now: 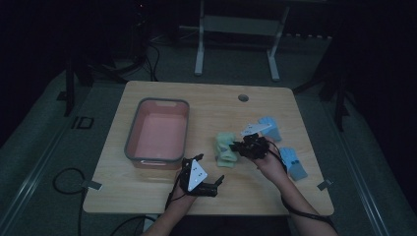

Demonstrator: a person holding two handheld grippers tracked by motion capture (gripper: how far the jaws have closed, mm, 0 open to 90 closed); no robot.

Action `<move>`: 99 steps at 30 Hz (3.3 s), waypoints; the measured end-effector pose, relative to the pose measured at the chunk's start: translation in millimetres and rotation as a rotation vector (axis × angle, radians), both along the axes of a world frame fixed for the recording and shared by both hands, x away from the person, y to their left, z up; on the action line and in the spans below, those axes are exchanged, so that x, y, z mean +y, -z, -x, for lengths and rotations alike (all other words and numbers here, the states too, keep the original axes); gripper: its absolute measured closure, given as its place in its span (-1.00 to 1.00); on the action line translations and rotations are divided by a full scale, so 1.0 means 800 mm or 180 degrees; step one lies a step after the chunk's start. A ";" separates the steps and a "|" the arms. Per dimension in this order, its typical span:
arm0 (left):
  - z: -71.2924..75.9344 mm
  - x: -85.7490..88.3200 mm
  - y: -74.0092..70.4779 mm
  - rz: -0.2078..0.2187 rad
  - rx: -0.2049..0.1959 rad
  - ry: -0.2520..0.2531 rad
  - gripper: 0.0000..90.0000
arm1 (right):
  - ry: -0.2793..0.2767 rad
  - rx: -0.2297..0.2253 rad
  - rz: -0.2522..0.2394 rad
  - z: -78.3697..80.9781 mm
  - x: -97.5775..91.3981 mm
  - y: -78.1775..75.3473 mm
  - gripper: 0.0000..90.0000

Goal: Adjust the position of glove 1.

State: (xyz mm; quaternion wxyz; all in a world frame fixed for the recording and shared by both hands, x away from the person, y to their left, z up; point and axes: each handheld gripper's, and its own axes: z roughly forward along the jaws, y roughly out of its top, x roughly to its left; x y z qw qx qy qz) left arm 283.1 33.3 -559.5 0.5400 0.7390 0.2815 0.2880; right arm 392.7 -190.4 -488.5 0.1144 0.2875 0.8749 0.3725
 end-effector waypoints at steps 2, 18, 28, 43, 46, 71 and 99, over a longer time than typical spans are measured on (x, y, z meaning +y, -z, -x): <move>-0.001 0.000 0.000 0.0010 0.0010 0.0038 -0.99 | -0.0003 0.0042 0.0023 -0.001 0.002 0.007 0.84; -0.004 -0.008 -0.002 -0.0262 0.0373 0.0169 -0.98 | -0.0010 0.0176 0.0147 -0.004 0.003 0.035 0.62; -0.018 -0.023 -0.024 -0.0568 0.0332 0.0683 -0.83 | 0.0092 0.0024 -0.0093 -0.025 -0.018 -0.011 0.31; -0.084 -0.057 -0.011 -0.1372 0.0462 0.1061 -0.15 | -0.0003 0.0587 -0.0171 -0.080 0.005 0.047 -0.19; -0.087 -0.057 -0.007 -0.1435 0.0469 0.1065 -0.07 | -0.0071 0.0759 -0.0196 -0.085 0.005 0.061 -0.17; -0.084 -0.063 -0.039 -0.1824 0.0255 0.0985 0.64 | -0.0056 0.0811 -0.0272 -0.072 0.006 0.031 0.57; -0.087 -0.017 -0.150 -0.1908 0.0136 0.0849 0.66 | -0.0240 0.0434 -0.0458 -0.070 0.047 -0.080 0.58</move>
